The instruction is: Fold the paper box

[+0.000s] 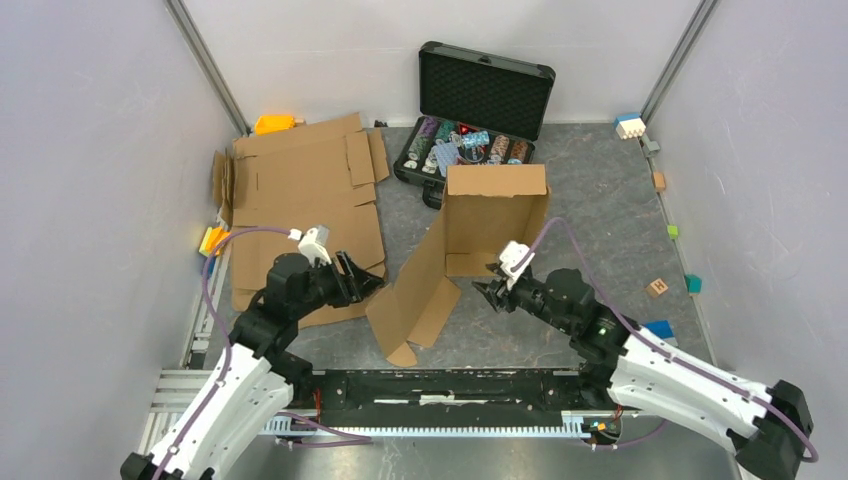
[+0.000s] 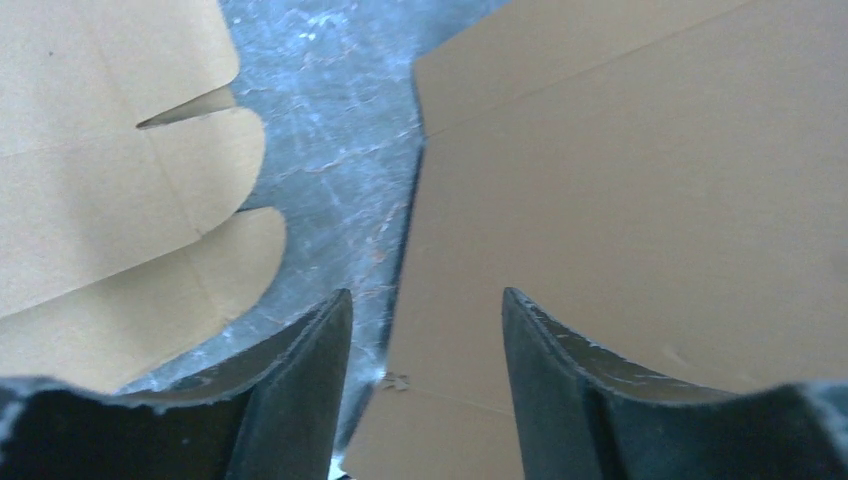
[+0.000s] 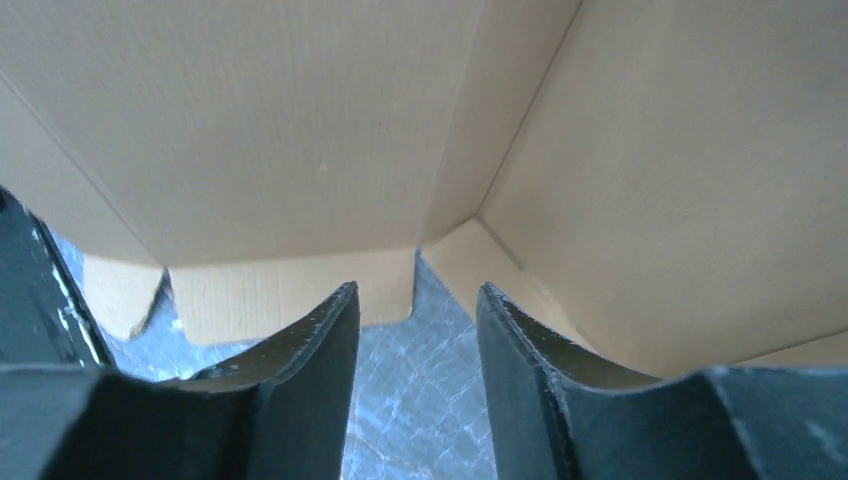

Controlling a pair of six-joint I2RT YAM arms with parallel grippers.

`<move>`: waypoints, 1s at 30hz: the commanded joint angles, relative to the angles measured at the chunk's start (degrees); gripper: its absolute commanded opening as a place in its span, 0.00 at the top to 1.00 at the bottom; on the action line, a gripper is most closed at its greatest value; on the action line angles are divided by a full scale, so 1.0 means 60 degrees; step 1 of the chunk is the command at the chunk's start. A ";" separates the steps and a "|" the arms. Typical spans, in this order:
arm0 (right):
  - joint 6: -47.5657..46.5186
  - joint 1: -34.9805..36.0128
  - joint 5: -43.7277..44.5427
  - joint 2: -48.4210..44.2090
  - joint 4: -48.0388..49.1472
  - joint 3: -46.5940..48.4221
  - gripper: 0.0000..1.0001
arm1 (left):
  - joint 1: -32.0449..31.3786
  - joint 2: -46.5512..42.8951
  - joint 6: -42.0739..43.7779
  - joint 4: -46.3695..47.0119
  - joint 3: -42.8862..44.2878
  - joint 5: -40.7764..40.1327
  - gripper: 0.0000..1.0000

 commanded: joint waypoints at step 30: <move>0.2039 -0.3100 0.4657 0.0358 -0.2898 0.3026 0.14 | 0.0034 -0.2767 0.1837 -0.4151 0.4456 0.1878 0.03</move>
